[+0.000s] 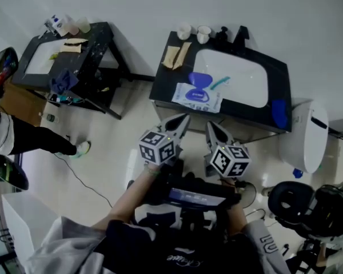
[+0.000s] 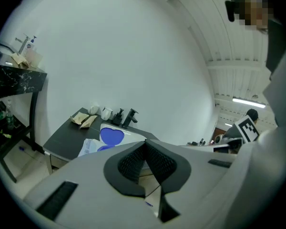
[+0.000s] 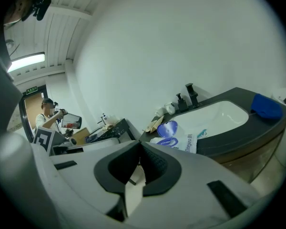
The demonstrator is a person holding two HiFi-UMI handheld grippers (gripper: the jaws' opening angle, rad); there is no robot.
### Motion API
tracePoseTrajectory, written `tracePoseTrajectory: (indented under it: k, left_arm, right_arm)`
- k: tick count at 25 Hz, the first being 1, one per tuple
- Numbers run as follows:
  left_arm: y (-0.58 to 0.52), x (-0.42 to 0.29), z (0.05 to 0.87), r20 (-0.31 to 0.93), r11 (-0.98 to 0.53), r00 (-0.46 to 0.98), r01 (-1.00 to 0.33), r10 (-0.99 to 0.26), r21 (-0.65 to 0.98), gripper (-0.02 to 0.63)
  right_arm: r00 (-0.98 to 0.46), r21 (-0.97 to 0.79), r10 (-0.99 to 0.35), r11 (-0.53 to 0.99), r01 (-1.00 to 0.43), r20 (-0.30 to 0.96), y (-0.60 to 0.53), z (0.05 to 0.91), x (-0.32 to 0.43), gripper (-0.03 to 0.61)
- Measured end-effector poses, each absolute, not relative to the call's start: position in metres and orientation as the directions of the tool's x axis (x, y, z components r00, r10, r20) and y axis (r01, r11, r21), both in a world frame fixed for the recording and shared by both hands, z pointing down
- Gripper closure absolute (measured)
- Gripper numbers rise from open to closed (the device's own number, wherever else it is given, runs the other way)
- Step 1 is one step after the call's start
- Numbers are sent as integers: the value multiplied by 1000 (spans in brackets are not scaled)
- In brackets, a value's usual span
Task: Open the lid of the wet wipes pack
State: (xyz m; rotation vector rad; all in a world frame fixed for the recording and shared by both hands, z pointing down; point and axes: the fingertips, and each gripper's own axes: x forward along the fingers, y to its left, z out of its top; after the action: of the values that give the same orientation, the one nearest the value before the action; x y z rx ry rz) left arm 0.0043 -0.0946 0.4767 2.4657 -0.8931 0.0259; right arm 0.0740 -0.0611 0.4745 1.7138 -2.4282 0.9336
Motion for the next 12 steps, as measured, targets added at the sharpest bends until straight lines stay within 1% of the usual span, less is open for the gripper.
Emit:
tracePoseTrajectory:
  k: [5,12]
  left_arm:
    - [-50,14,485,201,-615,755,-633,-623,469,607]
    - [-7,20,494,241,-601,739,-659,-629,452,607]
  right_arm:
    - [-432,-426,-830,269,-864,353,-20,480,80,571]
    - [-471,-449,-811,297,-843,348,15,488,79,571]
